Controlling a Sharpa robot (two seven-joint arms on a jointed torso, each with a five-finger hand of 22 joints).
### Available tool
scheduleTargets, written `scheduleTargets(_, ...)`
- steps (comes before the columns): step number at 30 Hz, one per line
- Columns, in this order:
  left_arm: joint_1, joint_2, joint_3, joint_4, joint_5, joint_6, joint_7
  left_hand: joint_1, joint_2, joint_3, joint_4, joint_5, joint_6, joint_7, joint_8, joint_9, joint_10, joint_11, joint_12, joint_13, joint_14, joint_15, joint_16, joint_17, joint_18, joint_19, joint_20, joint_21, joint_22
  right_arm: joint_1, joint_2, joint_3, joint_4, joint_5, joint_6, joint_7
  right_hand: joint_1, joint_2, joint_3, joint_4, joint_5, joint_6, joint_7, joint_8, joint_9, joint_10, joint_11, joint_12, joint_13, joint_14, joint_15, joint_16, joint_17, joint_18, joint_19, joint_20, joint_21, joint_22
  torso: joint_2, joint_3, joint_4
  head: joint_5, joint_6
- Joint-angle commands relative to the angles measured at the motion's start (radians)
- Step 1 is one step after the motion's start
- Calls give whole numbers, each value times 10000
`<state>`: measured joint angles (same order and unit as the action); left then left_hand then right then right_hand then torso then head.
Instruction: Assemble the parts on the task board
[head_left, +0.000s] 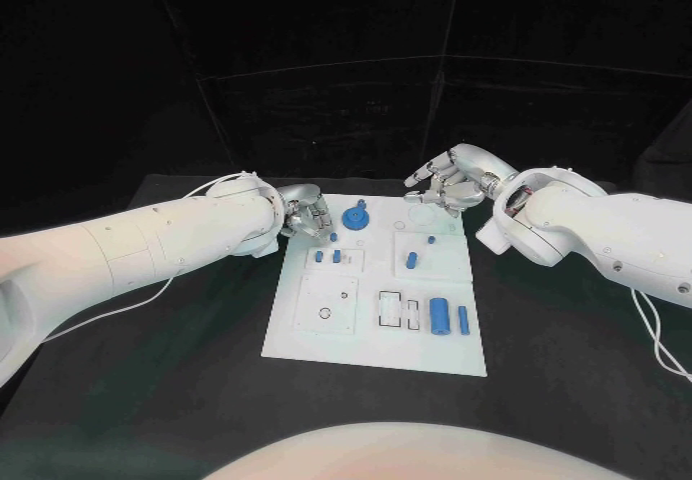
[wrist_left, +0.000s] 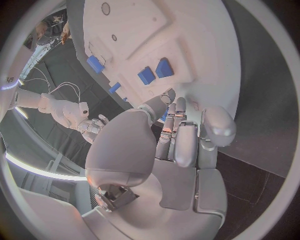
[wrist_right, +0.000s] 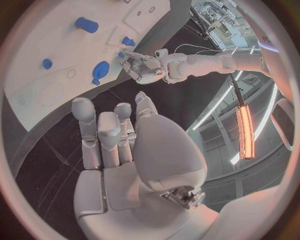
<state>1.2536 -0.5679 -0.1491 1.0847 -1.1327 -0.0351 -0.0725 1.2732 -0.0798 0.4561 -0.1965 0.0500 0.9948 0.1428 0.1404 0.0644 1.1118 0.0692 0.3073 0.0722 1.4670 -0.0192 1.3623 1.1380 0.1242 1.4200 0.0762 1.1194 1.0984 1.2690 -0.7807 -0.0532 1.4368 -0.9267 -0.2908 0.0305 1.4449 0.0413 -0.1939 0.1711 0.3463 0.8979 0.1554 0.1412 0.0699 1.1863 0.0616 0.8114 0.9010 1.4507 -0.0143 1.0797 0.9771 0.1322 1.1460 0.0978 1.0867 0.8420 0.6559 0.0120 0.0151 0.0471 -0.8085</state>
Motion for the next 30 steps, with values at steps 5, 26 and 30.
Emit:
scheduleTargets(5, 15, -274, 10, 66, 557, -812, 340, 86, -90, 47, -75, -20, -216, 62, -276, -13, -475, 126, -279, -77, 179, 120, -66, -59, -156, -48, 116, -78, -73, 16, -50, 6, -266, -1275, -112, -220, 897, -23, 247, -45, -157, 583, -50, 184, -6, -1069, -7, -3207, -2898, -197, 9, -771, -661, 205, -207, -28, -360, -374, -4, -4, 18, -4, 33)
scheduleTargets(26, -39, -1688, -14, 1819, 10795, -2730, 5731, -630, 272, -126, 751, -18, 383, 98, -223, 34, -344, 187, -82, 18, -1403, 248, -2106, -3481, 587, -2007, 306, -4030, -3673, -456, -151, 4, -279, -7589, 627, -1653, 1863, -490, 1447, 40, -1781, 1471, -83, -155, -49, -595, 140, -6660, -6540, 196, 58, -194, -5, 35, 508, -19, 463, 721, 1, -25, 19, -667, 217)
scheduleTargets(30, -91, -1936, -17, 2309, 11495, -2529, 6123, -622, 275, -252, 803, -17, 404, 73, -225, 36, -238, 147, 49, 57, -1508, 224, -2176, -3623, 594, -2056, 294, -4133, -3741, -614, -91, 5, -328, -7957, 751, -1739, 1850, -632, 1663, 114, -1924, 1408, -65, -275, -47, -701, 192, -7003, -6891, 205, 84, -149, 37, 38, 503, 6, 484, 754, 6, -16, 18, -730, 225)
